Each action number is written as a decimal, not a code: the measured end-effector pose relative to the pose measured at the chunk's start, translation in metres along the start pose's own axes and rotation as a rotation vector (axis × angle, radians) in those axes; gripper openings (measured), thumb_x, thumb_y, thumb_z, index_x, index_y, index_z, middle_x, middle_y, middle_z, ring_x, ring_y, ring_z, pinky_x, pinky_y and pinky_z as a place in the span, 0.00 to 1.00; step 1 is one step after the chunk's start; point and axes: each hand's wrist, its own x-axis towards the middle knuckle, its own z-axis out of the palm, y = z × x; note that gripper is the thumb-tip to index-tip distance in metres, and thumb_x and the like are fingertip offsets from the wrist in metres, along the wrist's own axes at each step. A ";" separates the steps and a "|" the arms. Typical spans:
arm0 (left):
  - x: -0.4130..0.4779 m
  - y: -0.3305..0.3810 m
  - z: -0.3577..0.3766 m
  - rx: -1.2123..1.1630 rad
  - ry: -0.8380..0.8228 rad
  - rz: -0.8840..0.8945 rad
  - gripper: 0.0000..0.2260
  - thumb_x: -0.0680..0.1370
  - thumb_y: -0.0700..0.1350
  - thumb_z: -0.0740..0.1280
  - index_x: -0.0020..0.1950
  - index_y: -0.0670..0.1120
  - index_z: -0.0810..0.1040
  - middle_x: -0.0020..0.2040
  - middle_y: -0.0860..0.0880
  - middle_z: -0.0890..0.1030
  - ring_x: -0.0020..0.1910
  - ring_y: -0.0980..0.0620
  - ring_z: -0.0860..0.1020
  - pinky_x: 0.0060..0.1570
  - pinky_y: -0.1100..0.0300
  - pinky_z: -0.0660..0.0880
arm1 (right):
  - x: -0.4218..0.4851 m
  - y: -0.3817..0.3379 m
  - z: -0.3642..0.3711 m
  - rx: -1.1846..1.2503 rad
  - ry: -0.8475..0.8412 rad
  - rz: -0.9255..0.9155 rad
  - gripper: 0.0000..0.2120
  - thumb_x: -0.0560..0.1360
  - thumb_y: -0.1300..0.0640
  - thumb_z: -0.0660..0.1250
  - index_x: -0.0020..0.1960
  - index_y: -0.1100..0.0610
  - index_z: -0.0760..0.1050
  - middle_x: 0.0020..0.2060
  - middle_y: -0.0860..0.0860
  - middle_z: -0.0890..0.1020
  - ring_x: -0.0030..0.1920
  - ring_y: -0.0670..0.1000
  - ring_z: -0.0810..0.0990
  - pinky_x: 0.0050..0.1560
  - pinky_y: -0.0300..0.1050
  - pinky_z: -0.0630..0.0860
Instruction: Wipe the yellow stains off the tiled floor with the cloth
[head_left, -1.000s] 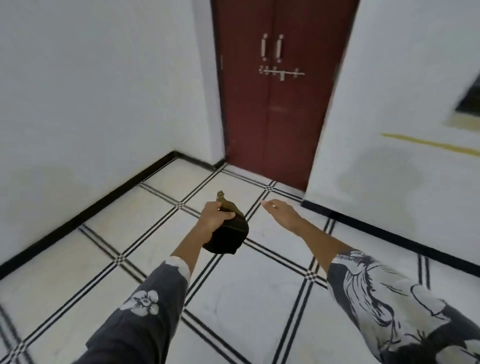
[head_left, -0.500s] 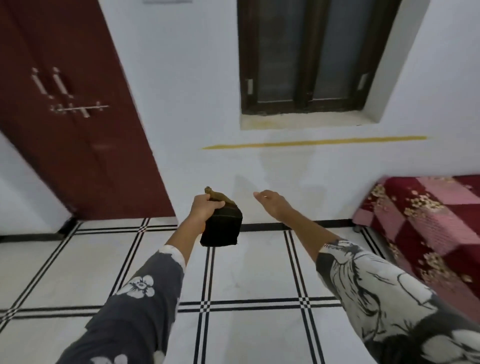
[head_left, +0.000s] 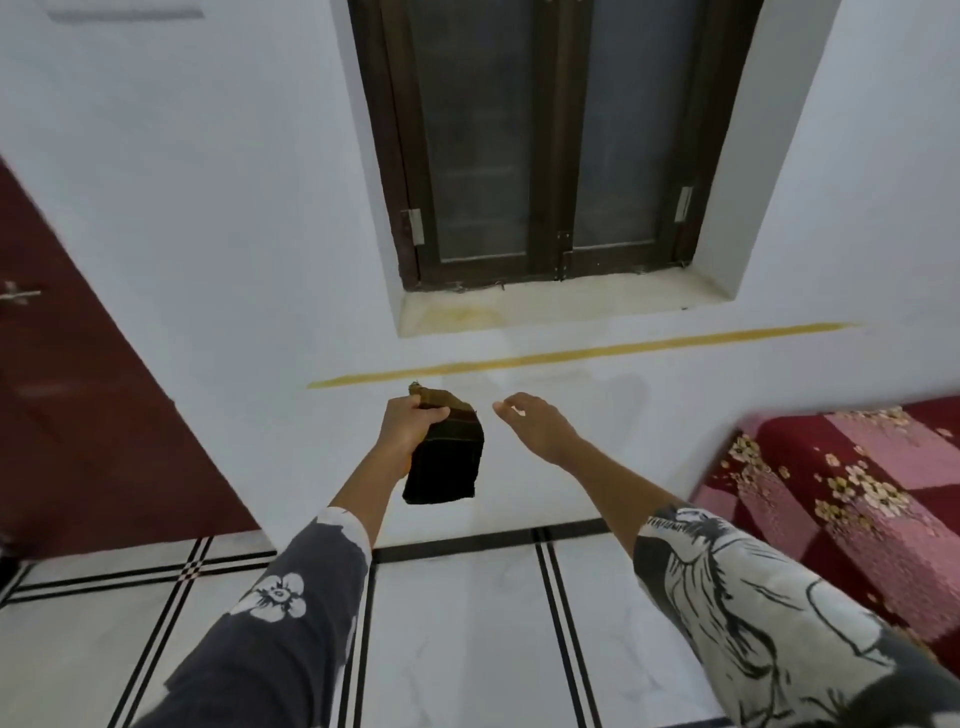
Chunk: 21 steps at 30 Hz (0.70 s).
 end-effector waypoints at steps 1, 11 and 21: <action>0.023 0.005 0.003 -0.012 0.015 -0.005 0.09 0.75 0.35 0.68 0.55 0.38 0.79 0.52 0.40 0.81 0.50 0.42 0.79 0.50 0.53 0.77 | 0.021 0.004 -0.005 0.000 -0.018 0.010 0.25 0.79 0.43 0.54 0.68 0.59 0.68 0.67 0.57 0.72 0.65 0.57 0.71 0.63 0.49 0.67; 0.215 0.066 0.065 0.021 0.055 -0.085 0.06 0.74 0.37 0.69 0.50 0.40 0.77 0.57 0.39 0.79 0.56 0.40 0.77 0.60 0.46 0.74 | 0.204 0.045 -0.070 0.022 0.000 0.093 0.24 0.79 0.43 0.55 0.65 0.60 0.69 0.63 0.57 0.75 0.63 0.57 0.73 0.60 0.48 0.69; 0.343 0.088 0.112 -0.657 0.334 -0.142 0.11 0.75 0.43 0.69 0.56 0.40 0.77 0.56 0.42 0.79 0.56 0.44 0.77 0.52 0.53 0.75 | 0.373 0.057 -0.085 0.046 0.161 0.061 0.23 0.81 0.45 0.49 0.68 0.57 0.68 0.66 0.58 0.73 0.65 0.59 0.71 0.64 0.51 0.67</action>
